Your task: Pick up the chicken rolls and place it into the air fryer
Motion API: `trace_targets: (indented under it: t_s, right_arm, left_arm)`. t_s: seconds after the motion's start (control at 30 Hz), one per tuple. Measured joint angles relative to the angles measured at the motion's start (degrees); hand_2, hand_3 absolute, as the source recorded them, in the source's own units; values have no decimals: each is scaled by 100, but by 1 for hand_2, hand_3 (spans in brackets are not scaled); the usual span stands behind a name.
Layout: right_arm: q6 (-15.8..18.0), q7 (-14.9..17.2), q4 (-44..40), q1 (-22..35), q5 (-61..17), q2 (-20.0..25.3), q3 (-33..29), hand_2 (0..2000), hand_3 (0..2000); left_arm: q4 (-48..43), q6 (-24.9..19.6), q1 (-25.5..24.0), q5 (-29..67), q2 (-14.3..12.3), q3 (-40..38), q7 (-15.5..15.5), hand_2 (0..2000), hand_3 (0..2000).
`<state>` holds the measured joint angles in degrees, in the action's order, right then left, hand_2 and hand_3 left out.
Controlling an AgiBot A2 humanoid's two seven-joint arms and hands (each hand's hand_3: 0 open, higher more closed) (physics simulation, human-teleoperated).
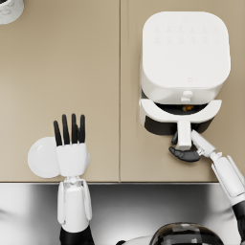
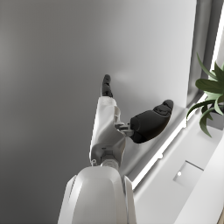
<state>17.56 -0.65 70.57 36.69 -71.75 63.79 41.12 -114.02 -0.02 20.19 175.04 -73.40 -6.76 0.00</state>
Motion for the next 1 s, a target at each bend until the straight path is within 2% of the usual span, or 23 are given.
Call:
trace_targets:
  t_s: [0.2, 0.3, 0.4, 0.47, 0.6, 1.0]
  right_arm:
    - [-76, -79, -613, 734, 10, -32, 691, 2000, 2000]
    - [-222, -99, -979, 977, 9, 110, 836, 2000, 2000]
    - [-213, -96, -1361, 1186, 7, 273, 890, 2000, 2000]
    - [-260, -67, -1545, 1086, 4, 502, 546, 2000, 2000]
    - [-82, -46, -1655, 1014, 20, 645, 260, 2000, 2000]
    - [-4, -21, -1685, 990, 28, 692, 158, 2000, 2000]
  left_arm:
    - [156, 0, 88, 0, 18, 184, 0, 0, 0]
    - [247, 0, 123, 1, 19, 237, 0, 0, 0]
    - [342, 0, 162, 1, 19, 277, 0, 0, 0]
    - [413, 0, 194, 1, 18, 295, 0, 0, 0]
    - [472, 0, 211, 1, 18, 302, 0, 0, 0]
    - [492, 0, 217, 1, 17, 304, 0, 0, 0]
